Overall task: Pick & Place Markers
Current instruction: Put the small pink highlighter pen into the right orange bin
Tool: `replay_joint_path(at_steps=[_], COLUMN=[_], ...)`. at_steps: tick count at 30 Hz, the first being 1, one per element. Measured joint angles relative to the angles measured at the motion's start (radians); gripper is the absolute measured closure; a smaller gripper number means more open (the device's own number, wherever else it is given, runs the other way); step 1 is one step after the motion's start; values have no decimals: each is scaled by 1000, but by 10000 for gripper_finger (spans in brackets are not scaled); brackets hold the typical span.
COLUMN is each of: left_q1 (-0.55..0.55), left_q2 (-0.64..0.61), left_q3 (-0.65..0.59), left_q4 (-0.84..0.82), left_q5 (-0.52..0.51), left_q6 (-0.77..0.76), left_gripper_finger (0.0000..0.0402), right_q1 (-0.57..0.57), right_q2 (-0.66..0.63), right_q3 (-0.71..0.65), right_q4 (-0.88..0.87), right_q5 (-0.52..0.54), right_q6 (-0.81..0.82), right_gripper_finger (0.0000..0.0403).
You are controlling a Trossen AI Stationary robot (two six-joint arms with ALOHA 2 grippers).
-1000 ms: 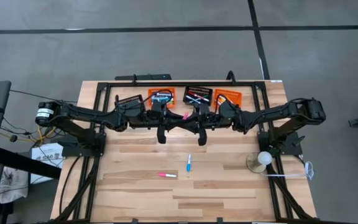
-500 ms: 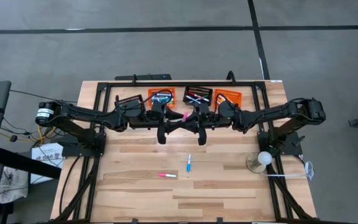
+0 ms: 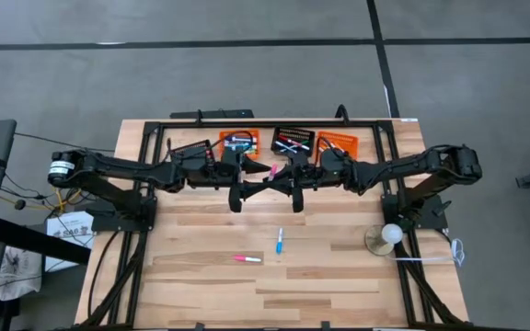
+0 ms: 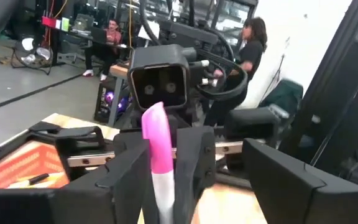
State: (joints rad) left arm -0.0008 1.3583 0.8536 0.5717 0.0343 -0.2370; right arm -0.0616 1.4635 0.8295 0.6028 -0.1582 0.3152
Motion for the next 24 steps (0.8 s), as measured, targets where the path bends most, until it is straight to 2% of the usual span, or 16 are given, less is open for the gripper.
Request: replay_joint_path(at_steps=[8,15,20,24], left_q1=[9,9,8,8], left_q2=[-147,-240,-242,-241], left_q3=[1,1,-67,-174], left_q4=[-270,-502,-501,-409], left_q5=[-1,-50,-53,-53], left_q6=[67,66,28,-51], left_gripper_finger=[154,167,179,189], right_q1=[-2,-28,-72,-144], right_q2=[-28,-188,-295,-345], right_q3=[0,0,0,0], right_q4=[-88,-500,-806,-988], right_q5=[6,111,186,211], right_q6=[14,-9,-9,-8], right_gripper_finger=[377,377,377,377])
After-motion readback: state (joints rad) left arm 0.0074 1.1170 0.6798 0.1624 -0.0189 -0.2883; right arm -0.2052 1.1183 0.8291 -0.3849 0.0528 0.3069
